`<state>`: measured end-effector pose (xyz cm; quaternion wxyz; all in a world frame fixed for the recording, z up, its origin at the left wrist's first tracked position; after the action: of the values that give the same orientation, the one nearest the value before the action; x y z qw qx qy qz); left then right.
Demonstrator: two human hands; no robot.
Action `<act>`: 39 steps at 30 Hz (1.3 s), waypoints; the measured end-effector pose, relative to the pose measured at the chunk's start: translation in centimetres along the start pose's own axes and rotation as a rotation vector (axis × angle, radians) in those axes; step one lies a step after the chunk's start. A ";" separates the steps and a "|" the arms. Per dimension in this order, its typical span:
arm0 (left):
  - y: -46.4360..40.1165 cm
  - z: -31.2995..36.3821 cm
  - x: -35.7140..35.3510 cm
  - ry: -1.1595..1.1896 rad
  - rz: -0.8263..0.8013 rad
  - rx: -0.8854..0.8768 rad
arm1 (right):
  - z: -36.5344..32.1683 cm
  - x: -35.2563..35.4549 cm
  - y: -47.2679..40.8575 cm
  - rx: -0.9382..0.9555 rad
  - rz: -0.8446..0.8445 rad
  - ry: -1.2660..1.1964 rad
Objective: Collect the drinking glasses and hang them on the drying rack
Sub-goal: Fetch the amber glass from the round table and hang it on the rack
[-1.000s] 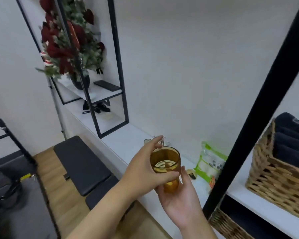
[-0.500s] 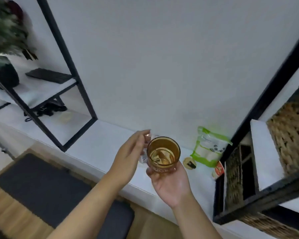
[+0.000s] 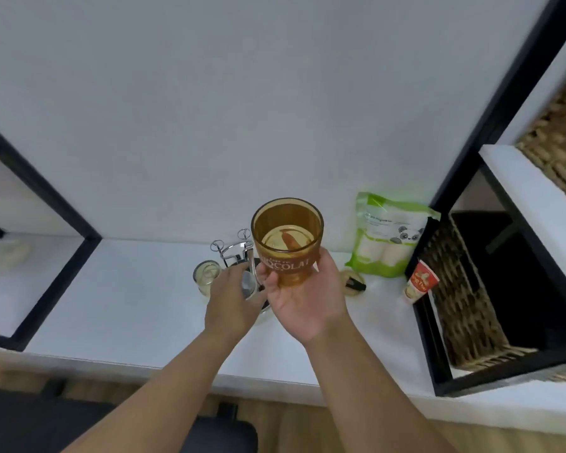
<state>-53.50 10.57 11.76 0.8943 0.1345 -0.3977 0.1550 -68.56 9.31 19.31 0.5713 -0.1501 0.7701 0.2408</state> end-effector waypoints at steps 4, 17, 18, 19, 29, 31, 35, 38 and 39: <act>-2.2 -1.3 -1.9 -0.139 0.101 -0.046 | 0.6 2.2 -2.0 -0.001 -0.011 0.020; -4.6 -6.8 -4.2 -0.171 0.214 -0.095 | -0.6 9.6 -4.9 0.139 0.085 0.291; -4.6 -7.0 -3.9 -0.170 0.218 -0.105 | -0.8 10.0 -5.2 0.154 0.107 0.346; -4.7 -7.3 -3.6 -0.171 0.224 -0.112 | -1.0 10.1 -5.6 0.181 0.124 0.414; -7.5 -10.6 -0.4 -0.101 0.094 -0.157 | -1.9 7.6 -6.6 0.613 -0.001 1.868; -8.1 -11.0 0.1 -0.106 0.048 -0.176 | -0.8 7.3 -6.7 0.627 -0.080 2.036; -8.8 -11.2 0.8 -0.118 -0.022 -0.233 | 0.9 7.0 -7.2 0.650 -0.150 2.217; -9.1 -11.3 1.3 -0.150 -0.062 -0.278 | 2.0 6.8 -7.6 0.649 -0.182 2.315; -9.3 -11.3 1.5 -0.166 -0.075 -0.298 | 2.2 6.8 -7.7 0.646 -0.195 2.339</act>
<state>-41.45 6.44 4.44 0.8737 0.0276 -0.4832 0.0491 -64.90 4.39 10.82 -0.4411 -0.1847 0.8302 -0.2865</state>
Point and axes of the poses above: each hand's wrist, its own y-axis away from the middle knuckle, its own x-axis out of the back of the hand, z = x × y, the point moved 2 cm from there along -y, towards the middle knuckle, and after that the axes turned 7 degrees about x, right-handed, at the moved point
